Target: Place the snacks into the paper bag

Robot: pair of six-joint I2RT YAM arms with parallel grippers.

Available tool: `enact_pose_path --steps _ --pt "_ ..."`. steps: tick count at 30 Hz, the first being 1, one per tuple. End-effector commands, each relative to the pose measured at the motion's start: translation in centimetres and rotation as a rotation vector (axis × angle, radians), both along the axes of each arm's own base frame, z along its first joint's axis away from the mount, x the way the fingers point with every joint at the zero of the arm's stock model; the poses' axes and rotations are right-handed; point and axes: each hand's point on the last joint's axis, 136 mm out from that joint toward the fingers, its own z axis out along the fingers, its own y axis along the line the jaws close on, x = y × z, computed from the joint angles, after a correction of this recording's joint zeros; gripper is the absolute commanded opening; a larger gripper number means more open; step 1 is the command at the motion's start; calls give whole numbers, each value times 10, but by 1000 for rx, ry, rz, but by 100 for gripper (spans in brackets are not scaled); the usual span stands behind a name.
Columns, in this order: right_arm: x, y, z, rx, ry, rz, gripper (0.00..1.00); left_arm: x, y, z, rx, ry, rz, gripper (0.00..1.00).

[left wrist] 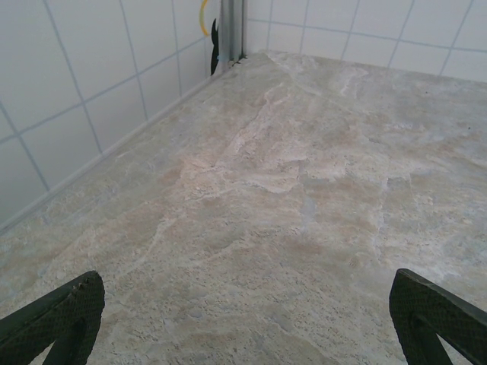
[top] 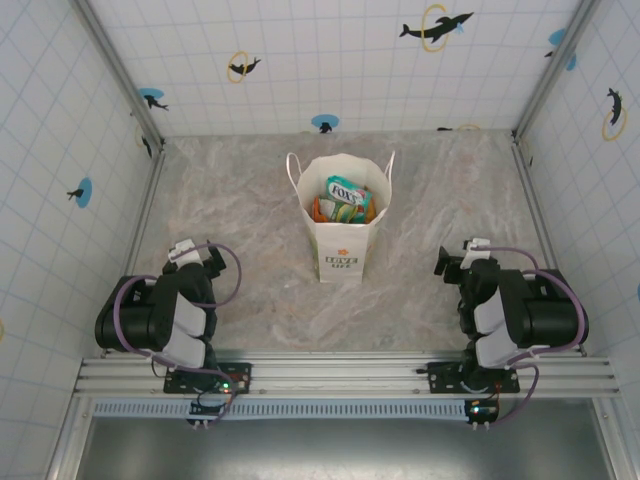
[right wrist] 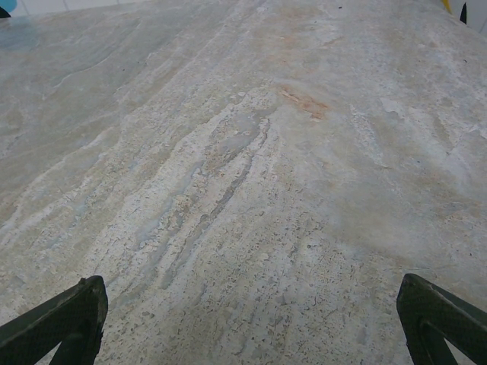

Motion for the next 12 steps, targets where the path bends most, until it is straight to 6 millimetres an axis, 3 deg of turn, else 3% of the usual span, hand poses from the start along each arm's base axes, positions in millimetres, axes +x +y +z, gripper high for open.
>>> enact_pose_path --steps 1,12 --pt "1 -1 9 -14 -37 -4 100 -9 0 -6 -15 15 -1 98" --pt "1 -1 9 -14 -38 -5 100 -7 -3 -7 -15 19 -20 98"
